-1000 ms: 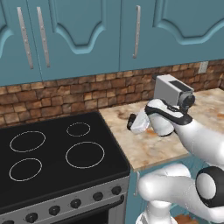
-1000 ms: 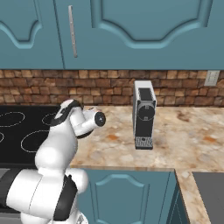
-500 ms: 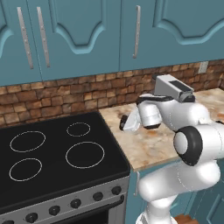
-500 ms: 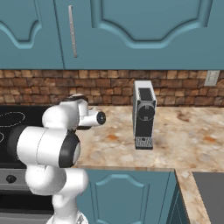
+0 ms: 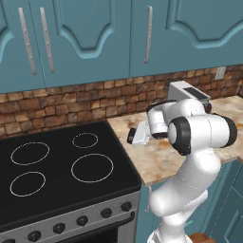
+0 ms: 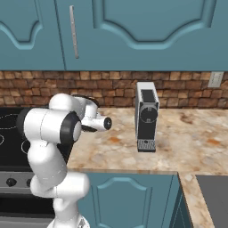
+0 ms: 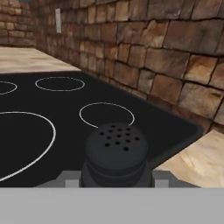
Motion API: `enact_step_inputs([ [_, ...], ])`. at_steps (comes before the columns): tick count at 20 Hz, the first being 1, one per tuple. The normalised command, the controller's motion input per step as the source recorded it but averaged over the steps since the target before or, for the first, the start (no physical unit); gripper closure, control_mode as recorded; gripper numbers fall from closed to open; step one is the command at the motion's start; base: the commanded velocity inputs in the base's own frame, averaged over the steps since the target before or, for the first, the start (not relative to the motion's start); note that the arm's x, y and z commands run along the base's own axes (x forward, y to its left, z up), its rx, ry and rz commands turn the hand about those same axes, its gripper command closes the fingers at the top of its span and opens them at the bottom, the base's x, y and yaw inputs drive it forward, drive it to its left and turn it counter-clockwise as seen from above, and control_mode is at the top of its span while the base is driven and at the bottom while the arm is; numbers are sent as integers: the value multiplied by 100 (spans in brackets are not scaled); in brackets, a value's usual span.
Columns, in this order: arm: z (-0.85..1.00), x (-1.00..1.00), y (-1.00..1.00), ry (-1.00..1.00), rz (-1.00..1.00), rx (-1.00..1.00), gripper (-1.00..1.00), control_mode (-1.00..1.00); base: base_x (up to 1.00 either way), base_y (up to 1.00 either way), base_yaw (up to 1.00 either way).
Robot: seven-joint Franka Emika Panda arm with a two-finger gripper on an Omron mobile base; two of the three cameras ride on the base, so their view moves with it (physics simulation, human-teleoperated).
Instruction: Collect the paprika, ketchup, and shaker from the cabinet and place them next to the stove.
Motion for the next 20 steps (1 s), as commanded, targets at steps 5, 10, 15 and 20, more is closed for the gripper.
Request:
enact_step_inputs([
  [5,-21,26,0,3,5,0,100,-100,0,0,0],
  [10,-21,21,0,8,4,0,100,-100,0,0,0],
  [15,-25,10,0,8,3,0,-100,-100,0,0,0],
  [20,-15,-1,0,2,1,0,-100,-100,0,0,0],
])
